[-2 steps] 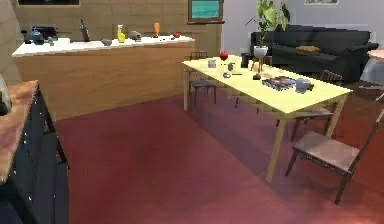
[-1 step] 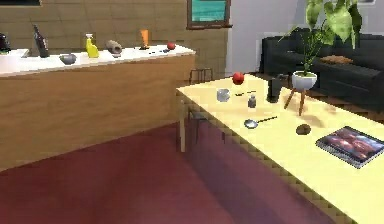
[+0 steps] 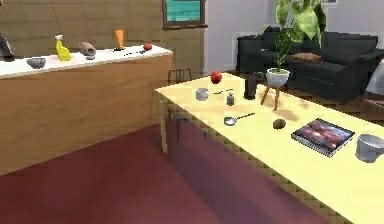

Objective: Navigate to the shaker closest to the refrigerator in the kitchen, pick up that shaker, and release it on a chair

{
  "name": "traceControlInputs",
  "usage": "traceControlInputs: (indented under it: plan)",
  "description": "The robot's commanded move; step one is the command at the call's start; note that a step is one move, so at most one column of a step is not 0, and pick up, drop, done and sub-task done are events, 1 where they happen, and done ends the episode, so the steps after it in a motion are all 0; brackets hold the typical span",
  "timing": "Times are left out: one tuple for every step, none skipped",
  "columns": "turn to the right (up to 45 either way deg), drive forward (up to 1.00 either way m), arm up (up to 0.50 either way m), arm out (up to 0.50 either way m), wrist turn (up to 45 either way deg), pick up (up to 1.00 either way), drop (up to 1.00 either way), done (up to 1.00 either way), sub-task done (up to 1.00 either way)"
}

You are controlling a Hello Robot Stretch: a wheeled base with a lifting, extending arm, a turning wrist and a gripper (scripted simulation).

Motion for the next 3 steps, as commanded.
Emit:
traceControlInputs:
  plan:
    - [0.0, 0.4, 0.0, 0.0, 0.0, 0.0, 0.0, 0.0, 0.0]
    - [-45.0, 0.0, 0.0, 0.0, 0.0, 0.0, 0.0, 0.0, 0.0]
    - [-27.0, 0.0, 0.0, 0.0, 0.0, 0.0, 0.0, 0.0, 0.0]
